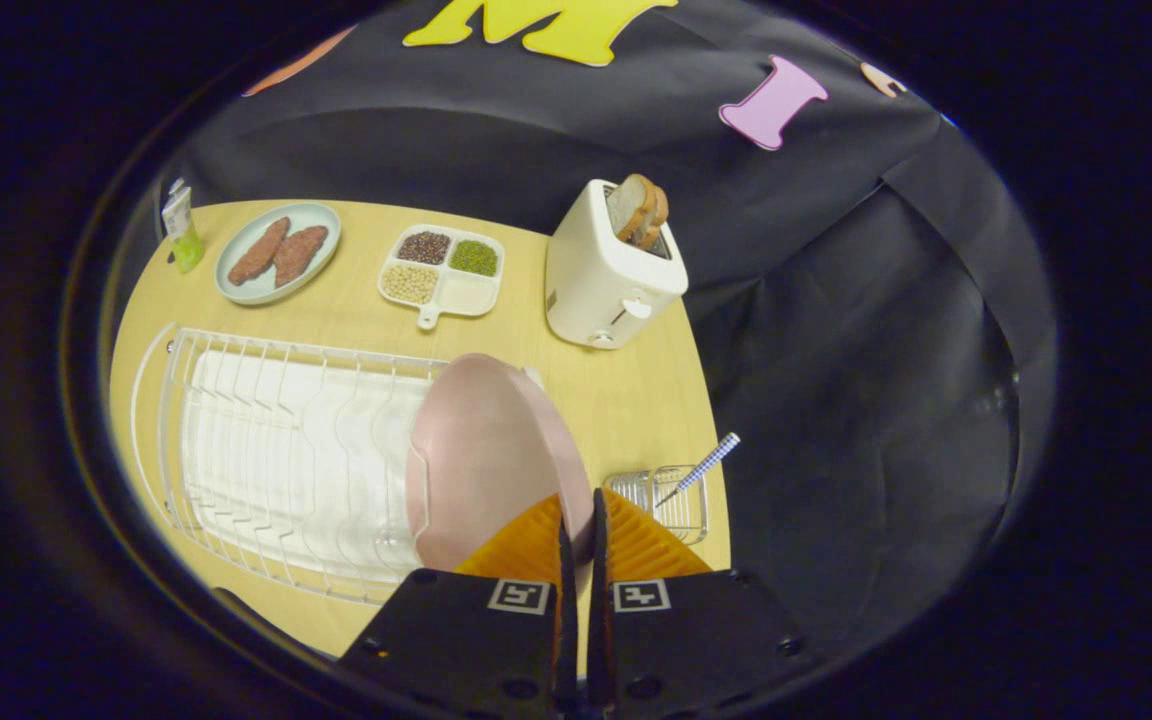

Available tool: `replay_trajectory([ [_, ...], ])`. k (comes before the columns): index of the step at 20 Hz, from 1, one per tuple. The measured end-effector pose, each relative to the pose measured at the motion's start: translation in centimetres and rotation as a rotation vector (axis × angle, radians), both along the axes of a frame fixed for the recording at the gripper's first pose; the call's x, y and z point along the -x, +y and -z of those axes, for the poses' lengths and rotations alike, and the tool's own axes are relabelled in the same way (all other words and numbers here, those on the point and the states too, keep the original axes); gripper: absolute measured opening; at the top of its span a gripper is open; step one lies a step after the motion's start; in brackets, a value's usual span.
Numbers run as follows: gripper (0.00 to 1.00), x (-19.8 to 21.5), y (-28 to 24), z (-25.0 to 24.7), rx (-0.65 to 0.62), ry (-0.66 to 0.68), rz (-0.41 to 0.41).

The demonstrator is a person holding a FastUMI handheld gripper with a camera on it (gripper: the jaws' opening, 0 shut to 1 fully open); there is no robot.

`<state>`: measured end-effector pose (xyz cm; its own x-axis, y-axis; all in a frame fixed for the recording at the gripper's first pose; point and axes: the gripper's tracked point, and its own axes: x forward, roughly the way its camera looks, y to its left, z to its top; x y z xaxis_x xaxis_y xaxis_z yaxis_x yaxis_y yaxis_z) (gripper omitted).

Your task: Take the plate from the dish rack, then take the spoon from the basket and place it into the plate.

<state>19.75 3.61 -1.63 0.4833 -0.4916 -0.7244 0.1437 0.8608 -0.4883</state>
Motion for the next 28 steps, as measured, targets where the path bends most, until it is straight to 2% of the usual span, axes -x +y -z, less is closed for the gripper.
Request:
replay_trajectory([
  [4,0.08,0.2,0.7,-0.5,0.043,-0.072,0.049],
  [14,0.08,1.5,2.1,-1.3,0.216,-0.280,0.111],
  [18,0.08,2.9,2.6,-2.4,0.202,-0.336,0.096],
  [20,0.08,3.8,2.9,-2.7,0.140,-0.352,0.056],
  [28,0.08,12.0,3.5,-0.4,-0.327,-0.396,-0.127],
])
